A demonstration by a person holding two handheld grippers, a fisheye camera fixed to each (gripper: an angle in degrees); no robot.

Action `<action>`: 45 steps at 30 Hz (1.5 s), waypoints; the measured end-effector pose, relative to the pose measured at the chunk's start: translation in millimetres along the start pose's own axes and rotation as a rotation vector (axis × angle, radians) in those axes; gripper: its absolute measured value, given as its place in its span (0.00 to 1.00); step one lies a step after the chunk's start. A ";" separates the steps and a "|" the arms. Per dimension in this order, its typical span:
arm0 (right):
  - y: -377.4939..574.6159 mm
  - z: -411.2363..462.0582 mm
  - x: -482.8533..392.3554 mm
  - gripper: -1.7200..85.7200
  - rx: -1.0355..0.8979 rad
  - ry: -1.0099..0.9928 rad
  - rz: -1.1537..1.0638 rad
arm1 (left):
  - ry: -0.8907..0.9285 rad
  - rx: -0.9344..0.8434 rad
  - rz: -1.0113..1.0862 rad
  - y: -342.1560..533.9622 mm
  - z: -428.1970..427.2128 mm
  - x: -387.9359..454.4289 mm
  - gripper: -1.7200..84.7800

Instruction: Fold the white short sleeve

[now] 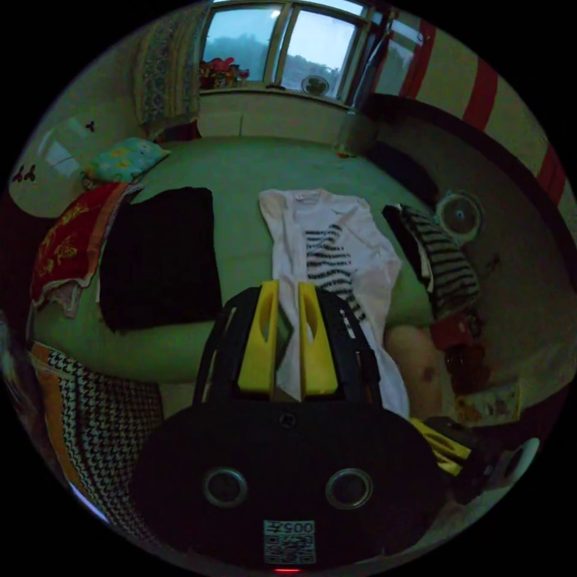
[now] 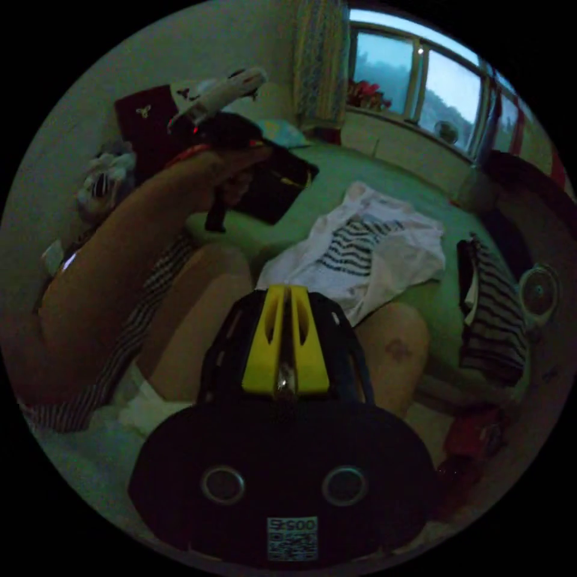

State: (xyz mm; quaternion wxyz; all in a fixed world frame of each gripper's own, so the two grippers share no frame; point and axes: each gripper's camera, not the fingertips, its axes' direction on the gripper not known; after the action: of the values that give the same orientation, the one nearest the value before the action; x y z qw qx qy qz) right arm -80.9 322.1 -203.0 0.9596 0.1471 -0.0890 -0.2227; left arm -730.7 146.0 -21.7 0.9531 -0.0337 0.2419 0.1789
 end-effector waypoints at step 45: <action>54.5 -182.3 320.7 0.00 0.098 0.083 0.694 | -0.029 -0.371 -0.022 -45.8 106.8 -46.2 0.07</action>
State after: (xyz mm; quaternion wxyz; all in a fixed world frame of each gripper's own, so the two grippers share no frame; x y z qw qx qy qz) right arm 267.9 267.6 -323.2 0.9727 0.1632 -0.1051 0.1272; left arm -704.3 104.3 93.2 0.9359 -0.2089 0.1905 0.2102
